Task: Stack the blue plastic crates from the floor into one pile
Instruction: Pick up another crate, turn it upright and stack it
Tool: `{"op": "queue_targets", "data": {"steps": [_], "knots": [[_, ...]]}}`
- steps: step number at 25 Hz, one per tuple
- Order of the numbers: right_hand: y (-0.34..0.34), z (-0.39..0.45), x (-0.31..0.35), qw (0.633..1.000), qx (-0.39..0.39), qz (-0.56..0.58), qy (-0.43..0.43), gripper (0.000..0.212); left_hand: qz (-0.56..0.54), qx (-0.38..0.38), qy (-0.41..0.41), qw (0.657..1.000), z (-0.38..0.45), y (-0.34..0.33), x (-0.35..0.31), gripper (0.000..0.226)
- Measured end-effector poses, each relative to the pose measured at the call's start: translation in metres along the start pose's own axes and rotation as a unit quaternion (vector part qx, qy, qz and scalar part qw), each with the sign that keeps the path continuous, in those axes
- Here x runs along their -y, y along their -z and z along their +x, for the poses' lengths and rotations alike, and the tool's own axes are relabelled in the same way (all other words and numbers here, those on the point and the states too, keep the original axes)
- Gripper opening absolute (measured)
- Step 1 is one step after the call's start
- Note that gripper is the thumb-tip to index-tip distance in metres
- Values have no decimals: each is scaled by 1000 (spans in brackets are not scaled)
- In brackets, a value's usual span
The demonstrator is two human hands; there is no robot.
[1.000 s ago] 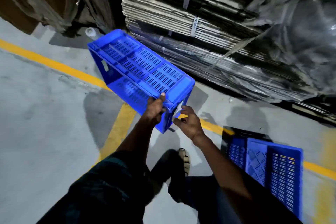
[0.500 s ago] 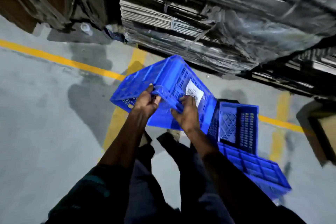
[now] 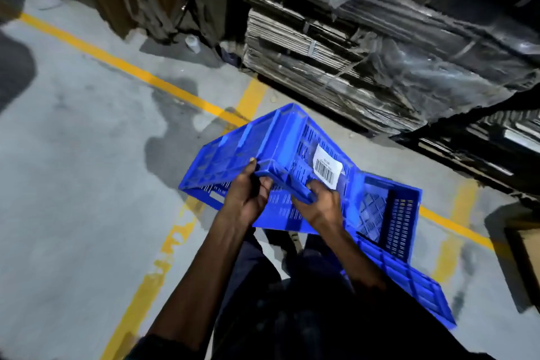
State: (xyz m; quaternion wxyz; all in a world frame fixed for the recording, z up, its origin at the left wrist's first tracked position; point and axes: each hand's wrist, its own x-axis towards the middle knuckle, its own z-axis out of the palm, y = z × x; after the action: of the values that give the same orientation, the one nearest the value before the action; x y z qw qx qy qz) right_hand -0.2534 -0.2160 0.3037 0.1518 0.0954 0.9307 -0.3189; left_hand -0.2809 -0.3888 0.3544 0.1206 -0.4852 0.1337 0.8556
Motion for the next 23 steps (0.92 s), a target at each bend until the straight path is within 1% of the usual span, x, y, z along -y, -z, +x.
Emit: {"op": "queue_targets", "data": {"steps": [2, 4, 5, 7, 9, 10, 11, 13, 15, 16, 18, 20, 23], "knots": [[2, -11, 10, 997, -32, 21, 68, 30, 9, -6, -31, 999, -21, 6, 0, 21], [10, -25, 15, 992, -35, 50, 108, 31, 6, 14, -76, 997, -47, 16, 9, 23], [14, -31, 16, 990, -25, 63, 121, 36, 5, 28, -104, 994, -61, 21, 17, 27], [21, -43, 16, 987, 9, 75, 141, 41, 26, 32, -157, 987, -87, 38, 38, 35], [27, -54, 18, 982, 43, 88, 160, 40, 53, 19, -212, 976, -111, 62, 60, 38], [30, -60, 21, 978, 59, 105, 168, 40, 65, 0, -239, 969, -120, 77, 70, 36], [34, -69, 26, 973, 81, 129, 176, 41, 77, -34, -271, 959, -132, 93, 80, 32], [45, -85, 41, 954, 133, 189, 192, 43, 105, -133, -327, 930, -140, 137, 98, 22], [54, -101, 52, 930, 191, 223, 222, 43, 107, -253, -352, 895, -136, 190, 114, 15], [56, -110, 56, 922, 213, 220, 238, 41, 97, -306, -351, 879, -133, 218, 120, 17], [61, -126, 66, 918, 238, 194, 252, 37, 74, -383, -348, 852, -129, 261, 130, 24], [61, -150, 76, 911, 250, 167, 284, 33, 56, -454, -352, 817, -136, 302, 140, 34], [55, -190, 81, 889, 281, 140, 335, 33, 3, -555, -342, 758, -162, 367, 156, 64]]}}
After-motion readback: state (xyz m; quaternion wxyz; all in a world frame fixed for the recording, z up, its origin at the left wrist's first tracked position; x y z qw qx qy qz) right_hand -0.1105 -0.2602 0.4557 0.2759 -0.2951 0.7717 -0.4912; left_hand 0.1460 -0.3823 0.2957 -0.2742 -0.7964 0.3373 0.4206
